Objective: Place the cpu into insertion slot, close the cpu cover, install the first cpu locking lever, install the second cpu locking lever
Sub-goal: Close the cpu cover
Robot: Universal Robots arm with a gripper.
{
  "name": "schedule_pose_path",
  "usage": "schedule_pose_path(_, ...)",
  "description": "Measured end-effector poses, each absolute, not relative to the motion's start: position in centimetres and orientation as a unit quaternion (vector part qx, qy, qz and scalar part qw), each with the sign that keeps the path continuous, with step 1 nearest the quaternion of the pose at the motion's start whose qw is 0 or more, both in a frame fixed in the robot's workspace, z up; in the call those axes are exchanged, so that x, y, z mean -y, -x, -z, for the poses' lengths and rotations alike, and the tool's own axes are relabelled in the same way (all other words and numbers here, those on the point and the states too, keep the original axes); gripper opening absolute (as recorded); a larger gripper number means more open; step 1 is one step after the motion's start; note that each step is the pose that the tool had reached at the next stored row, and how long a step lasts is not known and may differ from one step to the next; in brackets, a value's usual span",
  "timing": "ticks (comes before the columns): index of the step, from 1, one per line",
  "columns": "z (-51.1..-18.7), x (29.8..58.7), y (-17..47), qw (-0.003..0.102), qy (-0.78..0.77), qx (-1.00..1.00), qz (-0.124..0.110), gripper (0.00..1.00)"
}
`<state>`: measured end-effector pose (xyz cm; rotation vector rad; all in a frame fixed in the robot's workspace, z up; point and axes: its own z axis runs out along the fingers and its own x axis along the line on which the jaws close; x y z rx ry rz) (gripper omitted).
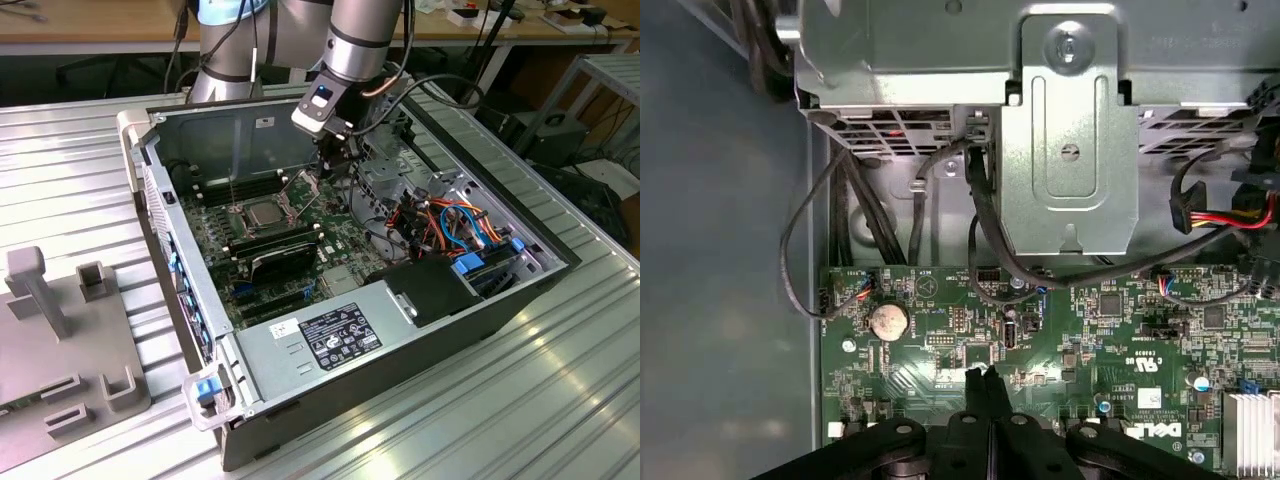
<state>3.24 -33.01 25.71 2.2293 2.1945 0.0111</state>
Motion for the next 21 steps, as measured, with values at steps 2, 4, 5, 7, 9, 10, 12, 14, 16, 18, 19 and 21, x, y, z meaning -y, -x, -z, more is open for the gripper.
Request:
schedule_pose_path(2,-25.5,33.0,-3.2,0.007,-0.713,-0.702,-0.004,0.11)
schedule_pose_path(4,-25.4,33.0,-3.2,0.007,-0.713,-0.702,-0.003,0.11)
schedule_pose_path(5,-25.4,33.0,-3.1,0.007,-0.713,-0.702,-0.003,0.11)
schedule_pose_path(7,-25.4,33.0,-2.8,0.007,-0.713,-0.702,-0.003,0.11)
schedule_pose_path(9,-25.3,33.0,-2.7,0.007,-0.713,-0.702,-0.003,0.11)
schedule_pose_path(10,-25.3,33.0,-2.6,0.007,-0.713,-0.702,-0.003,0.11)
schedule_pose_path(12,-25.3,33.0,-2.5,0.007,-0.713,-0.702,-0.003,0.11)
schedule_pose_path(14,-25.3,33.0,-2.5,0.007,-0.713,-0.702,-0.003,0.11)
schedule_pose_path(16,-25.3,33.0,-2.4,0.007,-0.713,-0.702,-0.003,0.11)
schedule_pose_path(18,-25.2,33.0,-2.3,0.007,-0.713,-0.702,-0.003,0.11)
schedule_pose_path(19,-25.2,33.0,-2.3,0.007,-0.713,-0.702,-0.003,0.11)
schedule_pose_path(21,-25.2,33.0,-2.1,0.007,-0.713,-0.702,-0.003,0.11)
